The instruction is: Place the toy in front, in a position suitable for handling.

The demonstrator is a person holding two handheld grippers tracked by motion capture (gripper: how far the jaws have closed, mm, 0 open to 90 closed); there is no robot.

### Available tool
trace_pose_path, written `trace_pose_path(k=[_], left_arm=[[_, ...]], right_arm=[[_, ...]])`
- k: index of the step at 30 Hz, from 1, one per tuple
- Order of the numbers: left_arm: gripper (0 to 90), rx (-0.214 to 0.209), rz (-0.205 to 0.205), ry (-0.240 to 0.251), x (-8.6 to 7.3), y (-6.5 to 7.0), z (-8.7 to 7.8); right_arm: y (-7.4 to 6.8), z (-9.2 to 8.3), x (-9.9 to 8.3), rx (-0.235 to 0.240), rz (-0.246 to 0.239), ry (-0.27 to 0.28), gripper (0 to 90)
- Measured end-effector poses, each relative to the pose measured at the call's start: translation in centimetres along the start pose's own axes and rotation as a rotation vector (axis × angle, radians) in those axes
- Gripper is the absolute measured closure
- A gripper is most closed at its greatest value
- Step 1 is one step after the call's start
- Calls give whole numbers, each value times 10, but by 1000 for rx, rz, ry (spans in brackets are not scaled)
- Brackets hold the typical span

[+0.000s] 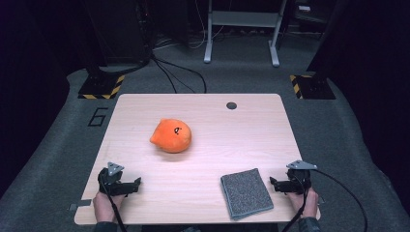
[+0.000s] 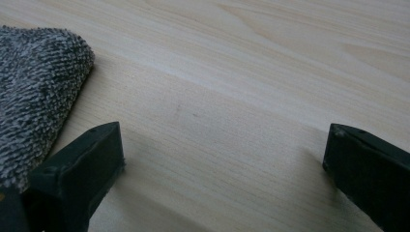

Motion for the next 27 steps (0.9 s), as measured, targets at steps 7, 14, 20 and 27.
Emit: trace_pose_path(k=[7, 14, 20, 27], left_arm=[[2, 7, 4, -1, 0, 0, 0], [1, 14, -12, 11, 0, -1, 1], [3, 21, -4, 8, 0, 0, -1], [3, 18, -13, 4, 0, -1, 0]], right_arm=[[0, 0, 0, -1, 5, -2, 1], [0, 0, 0, -2, 3, -2, 0], [-1, 0, 0, 4, 6, -8, 0], [0, 0, 1, 12, 0, -17, 0]])
Point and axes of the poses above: each handheld gripper's, and its own axes: z roughly forward along the jaws, x roughly out of its top, y roughly to its right, the point moved 8 cm from there along z, roughly forward along the jaws, and after that the axes turned 7 degrees about x, right-handed, at the moved point
